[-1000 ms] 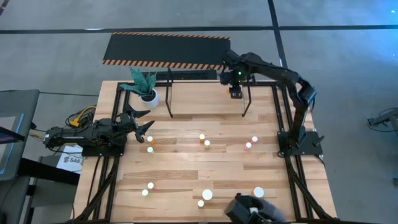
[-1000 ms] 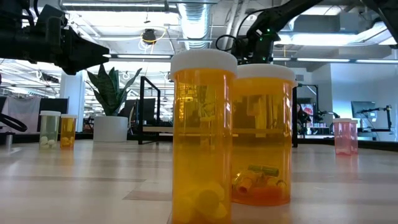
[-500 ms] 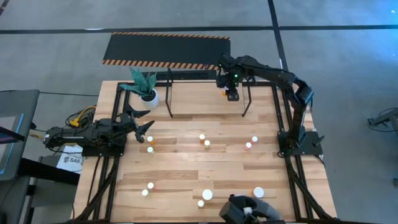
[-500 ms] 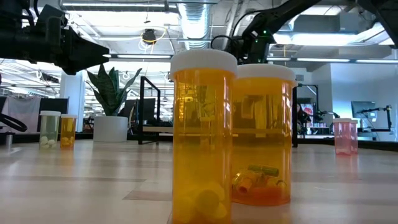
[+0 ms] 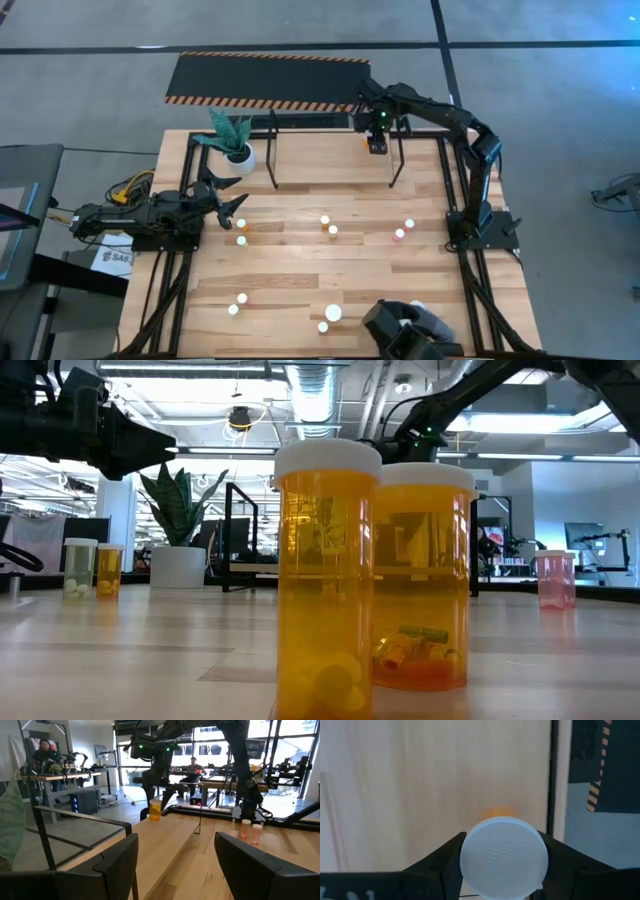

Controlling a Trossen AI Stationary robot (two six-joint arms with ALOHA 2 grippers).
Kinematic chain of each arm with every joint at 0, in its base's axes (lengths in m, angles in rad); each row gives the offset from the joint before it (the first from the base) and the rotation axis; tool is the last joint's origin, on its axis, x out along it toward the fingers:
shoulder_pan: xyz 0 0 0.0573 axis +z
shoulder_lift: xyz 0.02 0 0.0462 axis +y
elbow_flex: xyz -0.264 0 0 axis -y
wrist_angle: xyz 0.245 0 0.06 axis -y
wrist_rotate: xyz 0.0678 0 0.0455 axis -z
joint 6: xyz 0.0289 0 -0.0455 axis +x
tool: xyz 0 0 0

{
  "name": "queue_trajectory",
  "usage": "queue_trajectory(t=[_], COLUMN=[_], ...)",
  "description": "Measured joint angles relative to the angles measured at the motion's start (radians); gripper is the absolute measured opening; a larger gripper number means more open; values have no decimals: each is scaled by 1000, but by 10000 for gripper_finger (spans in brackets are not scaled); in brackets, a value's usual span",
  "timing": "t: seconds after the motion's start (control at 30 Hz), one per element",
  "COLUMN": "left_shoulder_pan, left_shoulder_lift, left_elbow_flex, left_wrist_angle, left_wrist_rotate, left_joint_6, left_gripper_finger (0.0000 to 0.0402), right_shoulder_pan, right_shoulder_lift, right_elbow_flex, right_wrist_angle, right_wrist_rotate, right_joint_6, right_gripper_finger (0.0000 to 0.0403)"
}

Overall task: Pick and place medicine bottles onto shelf by color
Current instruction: Put the top right big orange pill bottle on the shelf

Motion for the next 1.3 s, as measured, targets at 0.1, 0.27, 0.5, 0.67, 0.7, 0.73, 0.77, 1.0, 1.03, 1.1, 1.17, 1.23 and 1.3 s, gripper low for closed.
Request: queue_trajectory(t=[0.1,0.27,0.5,0.67,0.7,0.73,0.77,1.0,1.03,1.1,1.17,1.23,1.3], left_shoulder_pan=[0,0,0,0,0,0,0,0,0,0,0,0,0], left_shoulder_lift=[0,0,0,0,0,0,0,0,0,0,0,0,0], left_elbow_flex=[0,0,0,0,0,0,0,0,0,0,0,0,0], left_wrist_angle=[0,0,0,0,0,0,0,0,0,0,0,0,0], left_wrist_rotate=[0,0,0,0,0,0,0,0,0,0,0,0,0], left_joint_6=[0,0,0,0,0,0,0,0,0,0,0,0,0], left_gripper_finger=[249,249,249,249,249,249,249,249,249,249,249,249,249], right_shoulder_pan=[-19,-17,-14,-30,-34,-37,-40,-40,-38,-32,-31,-30,-30], right_shoulder_lift=[6,27,34,34,34,34,34,34,34,34,34,34,34], right_elbow_flex=[1,1,0,0,0,0,0,0,0,0,0,0,0], right_wrist_angle=[28,33,39,44,45,46,46,43,43,43,43,43,43], right_wrist_rotate=[-18,-35,-38,-38,-38,-38,-38,-39,-40,-46,-47,-47,-47], right_joint_6=[8,14,-1,-6,-7,-7,-7,-7,-7,-6,-2,0,0], right_gripper_finger=[227,228,234,235,235,235,235,235,235,235,235,235,236])
